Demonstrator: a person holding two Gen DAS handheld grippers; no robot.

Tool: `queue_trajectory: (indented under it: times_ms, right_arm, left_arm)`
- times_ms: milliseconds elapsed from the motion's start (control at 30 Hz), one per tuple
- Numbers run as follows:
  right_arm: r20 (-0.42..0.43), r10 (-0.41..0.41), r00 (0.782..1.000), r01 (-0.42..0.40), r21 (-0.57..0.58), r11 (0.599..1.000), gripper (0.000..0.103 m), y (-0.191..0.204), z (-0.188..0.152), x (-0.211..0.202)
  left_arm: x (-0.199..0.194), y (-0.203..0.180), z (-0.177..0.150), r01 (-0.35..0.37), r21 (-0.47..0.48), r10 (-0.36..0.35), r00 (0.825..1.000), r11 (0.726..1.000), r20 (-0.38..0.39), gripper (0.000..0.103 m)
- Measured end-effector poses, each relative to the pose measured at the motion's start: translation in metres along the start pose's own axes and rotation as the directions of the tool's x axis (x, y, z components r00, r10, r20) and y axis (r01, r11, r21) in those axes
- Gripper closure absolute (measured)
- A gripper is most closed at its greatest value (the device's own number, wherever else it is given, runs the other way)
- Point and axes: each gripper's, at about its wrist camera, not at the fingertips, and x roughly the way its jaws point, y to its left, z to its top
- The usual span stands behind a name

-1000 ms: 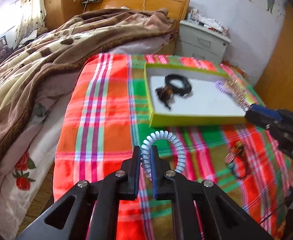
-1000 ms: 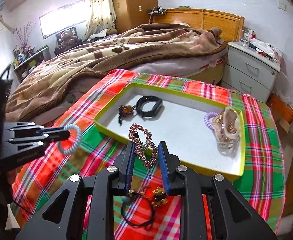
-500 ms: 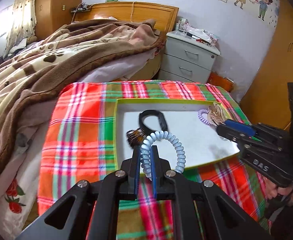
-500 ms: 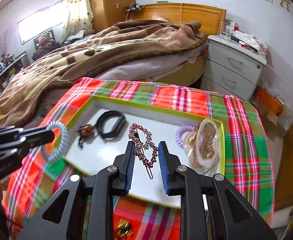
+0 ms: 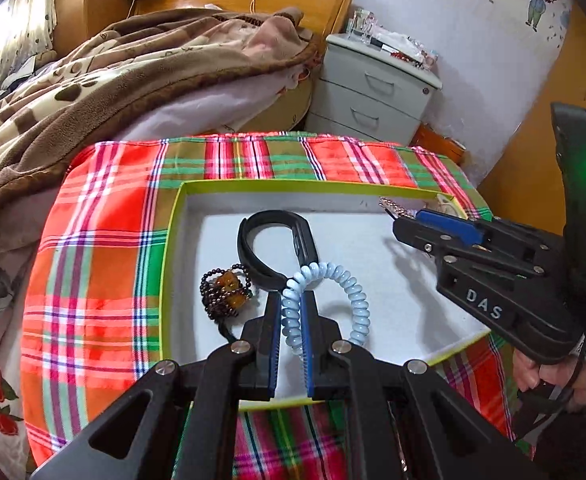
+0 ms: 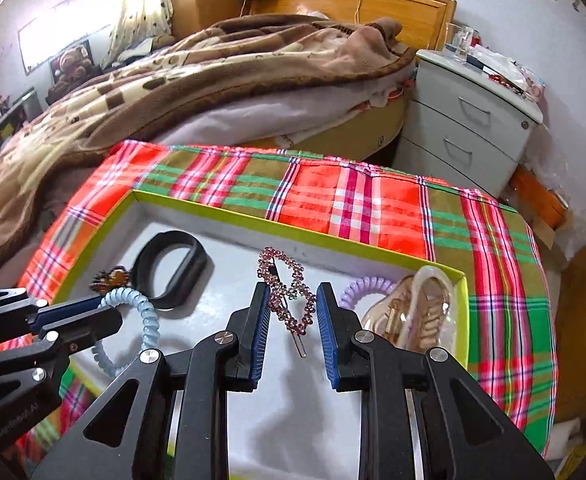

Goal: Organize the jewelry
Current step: 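Carry both items into the box lid and open both tools to release them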

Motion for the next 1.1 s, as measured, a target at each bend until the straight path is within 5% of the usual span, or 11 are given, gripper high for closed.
queue_trajectory:
  times_ms: [933,1100]
  right_arm:
    - [-0.033,-0.037,0.999,0.036,-0.015,0.999,0.078,0.001,0.007,0.023]
    - [-0.029,-0.016,0.999,0.016,0.004,1.0,0.071,-0.001,0.008,0.022]
  left_arm:
    - [0.025,0.004,-0.005,-0.022,-0.015,0.021,0.998,1.0,-0.063,0.092]
    - [0.024,0.003,-0.004,-0.029,-0.013,0.029,0.998,0.999,-0.06,0.075]
